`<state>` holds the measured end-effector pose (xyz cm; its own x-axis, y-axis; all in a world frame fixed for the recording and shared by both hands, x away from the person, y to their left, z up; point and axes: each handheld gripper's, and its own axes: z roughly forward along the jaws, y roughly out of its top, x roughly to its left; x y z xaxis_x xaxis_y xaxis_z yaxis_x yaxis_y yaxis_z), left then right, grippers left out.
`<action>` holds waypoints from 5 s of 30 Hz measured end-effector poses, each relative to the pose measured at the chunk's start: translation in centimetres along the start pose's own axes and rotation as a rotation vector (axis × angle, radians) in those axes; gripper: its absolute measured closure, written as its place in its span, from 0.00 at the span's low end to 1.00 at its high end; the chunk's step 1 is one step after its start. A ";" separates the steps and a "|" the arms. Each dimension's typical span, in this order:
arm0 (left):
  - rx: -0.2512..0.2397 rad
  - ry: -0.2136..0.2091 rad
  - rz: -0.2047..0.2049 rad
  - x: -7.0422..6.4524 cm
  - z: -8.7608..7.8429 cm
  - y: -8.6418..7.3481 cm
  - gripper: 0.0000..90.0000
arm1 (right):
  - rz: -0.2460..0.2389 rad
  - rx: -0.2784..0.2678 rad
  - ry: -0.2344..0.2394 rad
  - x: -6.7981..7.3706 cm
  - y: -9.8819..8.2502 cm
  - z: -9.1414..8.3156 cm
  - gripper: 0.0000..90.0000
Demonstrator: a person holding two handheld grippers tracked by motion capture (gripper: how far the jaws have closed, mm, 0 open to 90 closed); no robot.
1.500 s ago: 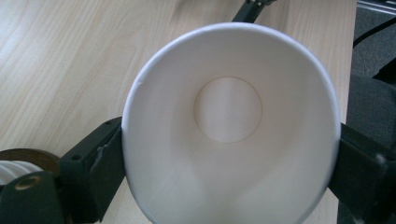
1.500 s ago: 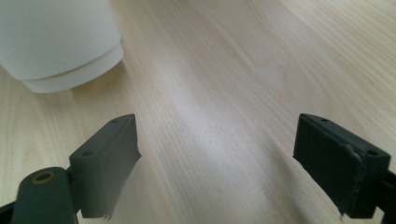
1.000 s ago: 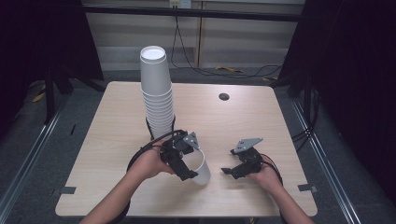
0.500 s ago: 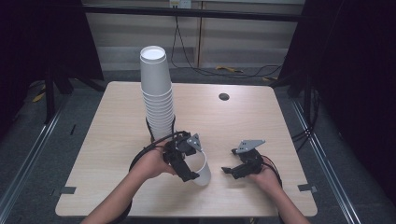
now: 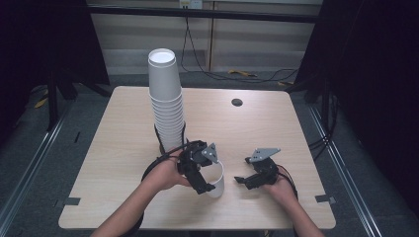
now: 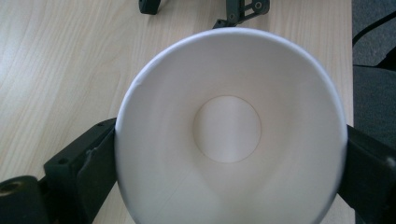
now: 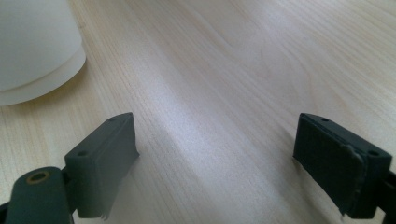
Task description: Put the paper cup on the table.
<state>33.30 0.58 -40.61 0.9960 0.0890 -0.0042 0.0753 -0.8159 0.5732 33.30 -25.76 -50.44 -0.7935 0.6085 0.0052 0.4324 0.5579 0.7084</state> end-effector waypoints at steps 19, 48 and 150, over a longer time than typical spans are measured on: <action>-0.038 -0.029 -0.013 -0.1 1.3 -0.3 0.03 | 0.002 -0.001 0.001 0.0 0.0 0.0 0.15; -0.128 -0.024 -0.099 0.6 -0.3 -4.3 0.02 | 0.007 -0.002 -0.003 0.1 -0.1 -0.1 0.15; -0.207 0.284 -0.384 2.5 -1.7 -21.7 0.03 | 0.006 -0.003 -0.006 0.2 -0.1 -0.1 0.16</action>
<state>34.12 19.46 -51.61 0.8439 0.5351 -0.0399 0.3932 -0.5662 0.7244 33.05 -25.77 -50.44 -0.7883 0.6153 0.0054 0.4359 0.5523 0.7106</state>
